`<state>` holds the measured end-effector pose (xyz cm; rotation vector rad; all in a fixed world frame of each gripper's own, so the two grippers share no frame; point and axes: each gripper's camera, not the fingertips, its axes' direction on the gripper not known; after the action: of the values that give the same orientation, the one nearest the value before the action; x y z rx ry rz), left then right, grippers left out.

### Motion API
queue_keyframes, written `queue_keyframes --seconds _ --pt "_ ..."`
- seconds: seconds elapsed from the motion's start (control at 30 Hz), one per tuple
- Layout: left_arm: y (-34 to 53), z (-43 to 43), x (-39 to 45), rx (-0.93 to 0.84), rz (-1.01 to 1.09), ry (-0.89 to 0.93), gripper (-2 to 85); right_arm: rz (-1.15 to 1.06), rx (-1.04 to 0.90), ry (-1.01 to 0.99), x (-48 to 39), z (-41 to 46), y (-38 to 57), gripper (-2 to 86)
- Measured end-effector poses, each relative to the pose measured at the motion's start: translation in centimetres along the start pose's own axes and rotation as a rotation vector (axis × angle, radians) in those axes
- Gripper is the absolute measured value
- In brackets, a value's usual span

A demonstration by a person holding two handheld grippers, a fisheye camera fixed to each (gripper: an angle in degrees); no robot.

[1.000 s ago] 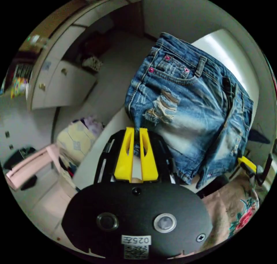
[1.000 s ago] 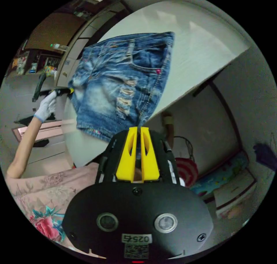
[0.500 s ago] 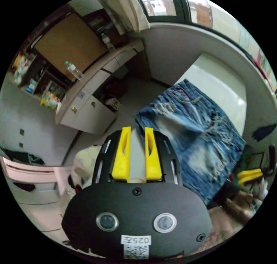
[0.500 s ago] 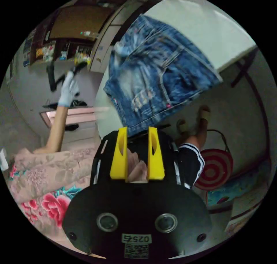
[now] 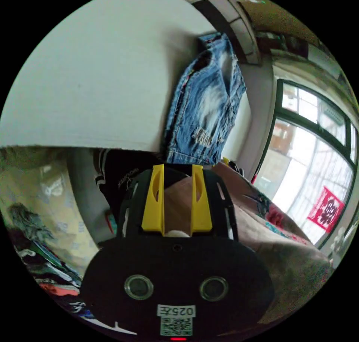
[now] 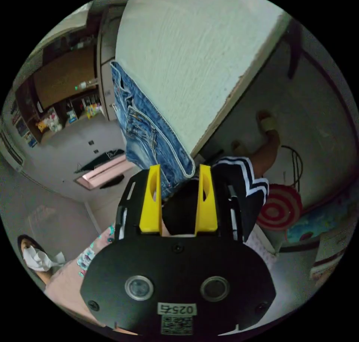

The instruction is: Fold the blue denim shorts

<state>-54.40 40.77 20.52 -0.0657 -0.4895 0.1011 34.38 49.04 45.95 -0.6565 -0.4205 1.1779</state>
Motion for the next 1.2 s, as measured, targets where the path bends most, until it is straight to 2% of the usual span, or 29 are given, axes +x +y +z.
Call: queue_keyframes --seconds 0.07,0.17,0.23,0.33,0.43,0.53,0.6,0.77,0.9,1.0,1.2 --pt "-0.5 1.8 -1.7 0.01 -0.089 0.073 9.8 -0.054 -0.159 0.012 -0.5 0.3 -2.6 13.7" --pt "-0.7 3.8 -2.7 -0.007 -0.159 0.07 9.8 -0.116 -0.324 0.039 -1.5 0.9 -4.9 13.7" --pt "-0.5 3.8 -3.4 0.04 -0.194 0.065 8.9 -0.157 -0.379 0.082 -2.1 1.2 -5.7 13.5" --pt "-0.3 3.1 -5.6 0.144 -0.285 0.199 7.8 -0.166 -0.445 0.061 -2.2 1.8 -6.7 11.6" --pt "-1.0 2.3 -7.1 0.193 -0.338 0.308 4.8 -0.151 -0.45 -0.003 -2.4 2.0 -7.4 9.4" --pt "-2.1 2.4 -7.3 0.108 -0.351 0.232 2.0 -0.176 -0.463 0.065 -3.2 2.1 -7.5 5.6" --pt "-2.2 1.9 -6.7 0.075 -0.297 0.24 1.3 -0.221 -0.446 0.087 -4.3 1.4 -7.2 4.6" --pt "0.1 -3.3 -0.7 0.23 -0.019 0.339 0.0 -0.458 -0.418 0.119 -10.8 -1.4 -5.5 4.1" --pt "0.3 -4.9 1.7 0.237 0.052 0.367 -0.5 -0.597 -0.367 0.122 -16.0 -3.7 -4.6 3.9" --pt "1.8 -4.4 1.3 0.202 0.008 0.358 -0.8 -0.561 -0.368 0.124 -16.9 -4.5 -4.0 3.7" --pt "8.2 -2.2 -0.7 0.216 -0.057 0.525 -0.9 -0.345 -0.399 -0.02 -12.7 -5.5 -0.4 3.6"
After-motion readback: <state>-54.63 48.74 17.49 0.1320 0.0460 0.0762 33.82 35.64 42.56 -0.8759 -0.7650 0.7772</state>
